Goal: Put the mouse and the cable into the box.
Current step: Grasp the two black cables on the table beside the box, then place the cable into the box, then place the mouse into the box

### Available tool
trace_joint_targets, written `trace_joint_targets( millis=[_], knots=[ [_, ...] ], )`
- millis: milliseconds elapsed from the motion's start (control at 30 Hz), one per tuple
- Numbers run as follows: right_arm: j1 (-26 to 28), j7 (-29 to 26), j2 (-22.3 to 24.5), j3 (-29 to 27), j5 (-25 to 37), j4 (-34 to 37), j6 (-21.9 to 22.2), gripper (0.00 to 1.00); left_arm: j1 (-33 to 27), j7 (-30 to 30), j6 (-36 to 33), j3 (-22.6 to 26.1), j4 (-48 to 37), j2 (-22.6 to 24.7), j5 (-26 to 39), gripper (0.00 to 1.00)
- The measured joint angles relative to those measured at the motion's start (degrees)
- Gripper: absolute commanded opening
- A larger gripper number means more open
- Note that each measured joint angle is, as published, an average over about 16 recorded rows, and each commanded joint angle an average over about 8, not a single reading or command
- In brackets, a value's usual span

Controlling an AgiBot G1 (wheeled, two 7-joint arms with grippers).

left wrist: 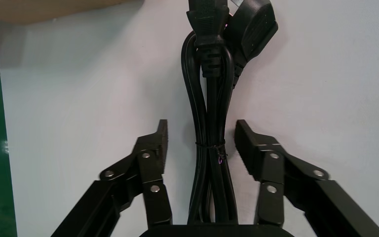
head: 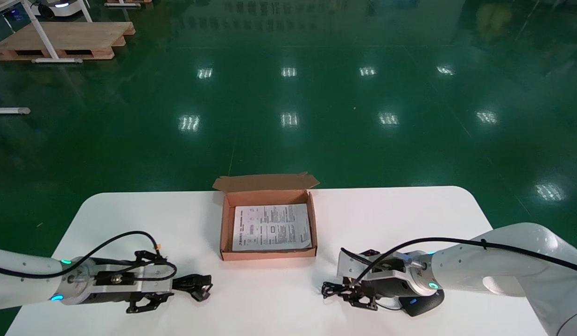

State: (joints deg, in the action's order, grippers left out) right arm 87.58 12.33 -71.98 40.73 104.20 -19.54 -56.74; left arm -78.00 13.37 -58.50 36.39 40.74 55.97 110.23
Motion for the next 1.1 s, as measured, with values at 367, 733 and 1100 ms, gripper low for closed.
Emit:
trace_joint_targets(
  millis=[367, 733, 1100],
  knots=[
    [-0.04, -0.04, 0.04, 0.00, 0.01, -0.15, -0.04, 0.00, 0.01, 0.00, -0.01, 0.01, 0.01, 0.00, 0.03, 0.00],
    [0.57, -0.85, 0.54, -0.33, -0.14, 0.22, 0.75, 0.00, -0.38, -0.03, 0.38, -0.06, 0.14, -0.31, 0.38, 0.00],
    [7.54, -4.83, 5.31, -1.88, 0.67, 2.40, 8.36, 0.00, -4.27, -1.10, 0.29, -2.29, 0.49, -1.68, -1.74, 0.00]
  ],
)
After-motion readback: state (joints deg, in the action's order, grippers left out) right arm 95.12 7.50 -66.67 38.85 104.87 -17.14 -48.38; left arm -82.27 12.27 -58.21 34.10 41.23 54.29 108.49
